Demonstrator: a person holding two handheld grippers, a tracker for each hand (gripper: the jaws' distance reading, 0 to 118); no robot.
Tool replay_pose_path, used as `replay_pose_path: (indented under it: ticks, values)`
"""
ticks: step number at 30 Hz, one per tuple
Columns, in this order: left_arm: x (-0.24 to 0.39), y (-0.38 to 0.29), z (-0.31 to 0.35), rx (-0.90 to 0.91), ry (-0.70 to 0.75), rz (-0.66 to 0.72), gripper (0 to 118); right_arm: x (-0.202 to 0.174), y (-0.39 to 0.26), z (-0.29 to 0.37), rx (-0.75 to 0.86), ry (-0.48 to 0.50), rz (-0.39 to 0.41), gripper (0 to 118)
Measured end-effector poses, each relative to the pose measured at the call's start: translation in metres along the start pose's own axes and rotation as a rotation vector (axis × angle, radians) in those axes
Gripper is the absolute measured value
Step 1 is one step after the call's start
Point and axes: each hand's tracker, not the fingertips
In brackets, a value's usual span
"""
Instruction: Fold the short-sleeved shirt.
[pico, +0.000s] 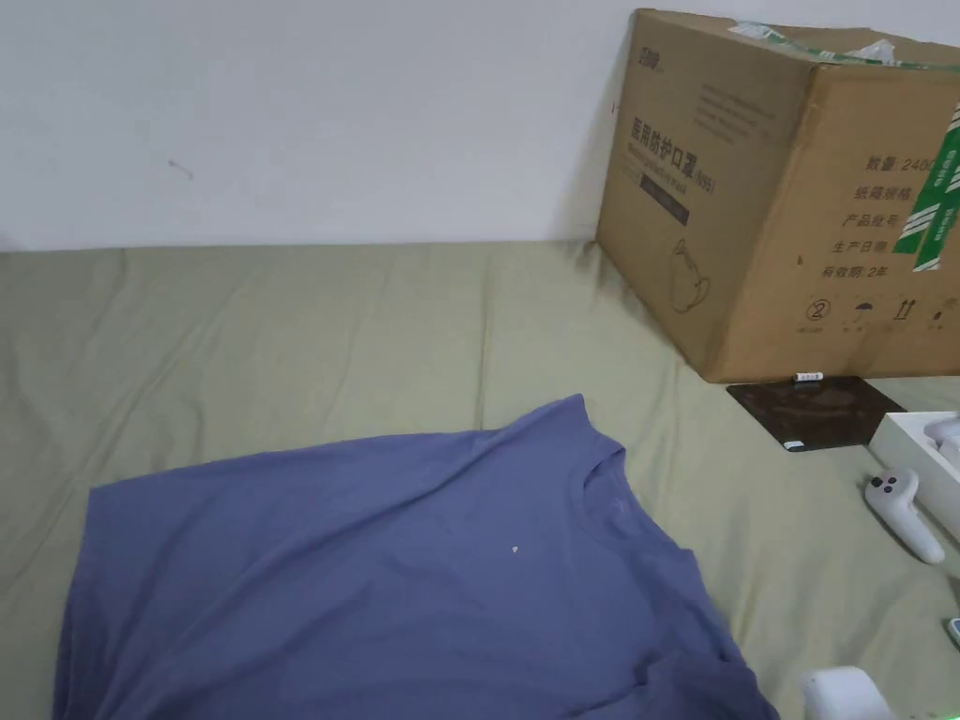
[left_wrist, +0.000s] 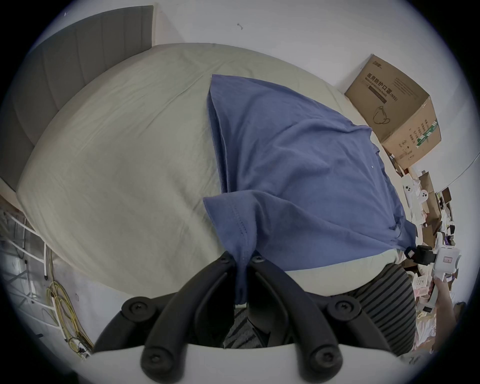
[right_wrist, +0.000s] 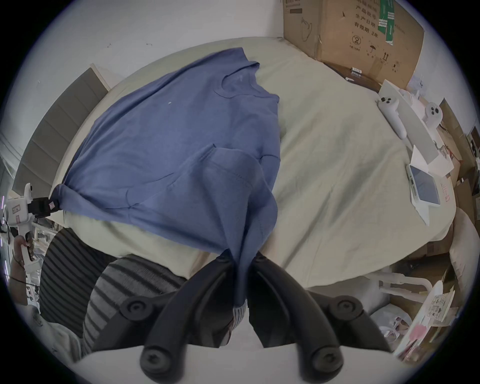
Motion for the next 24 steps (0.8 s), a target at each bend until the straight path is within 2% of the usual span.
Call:
replay_pose_path:
  ticks: [3,4,7,11,14,19,23,24]
  values:
    - [-0.002,-0.008,0.015,0.000,-0.027,0.003,6,0.002,-0.007,0.014,0.004,-0.003,-0.014,8]
    - [0.015,-0.015,0.030,-0.006,-0.030,-0.019,6,0.003,-0.008,0.021,0.005,-0.002,-0.017,8]
    - [0.019,-0.014,0.043,-0.006,-0.037,-0.044,6,0.007,0.004,0.039,0.049,0.051,-0.044,8]
    - [0.005,0.014,0.040,0.023,-0.109,0.096,6,-0.014,0.050,0.070,0.146,0.069,-0.048,8]
    - [0.003,0.047,0.036,0.054,-0.150,0.213,6,-0.025,0.107,0.071,0.197,0.133,-0.114,8]
    - [-0.015,0.108,-0.021,-0.058,-0.194,0.400,6,-0.020,0.218,0.006,0.141,0.142,-0.156,8]
    - [-0.027,0.141,-0.073,-0.140,-0.163,0.423,6,-0.033,0.268,-0.068,0.031,0.067,-0.176,8]
    - [-0.032,0.142,-0.082,-0.139,-0.176,0.460,10,-0.036,0.276,-0.085,0.015,0.053,-0.194,9]
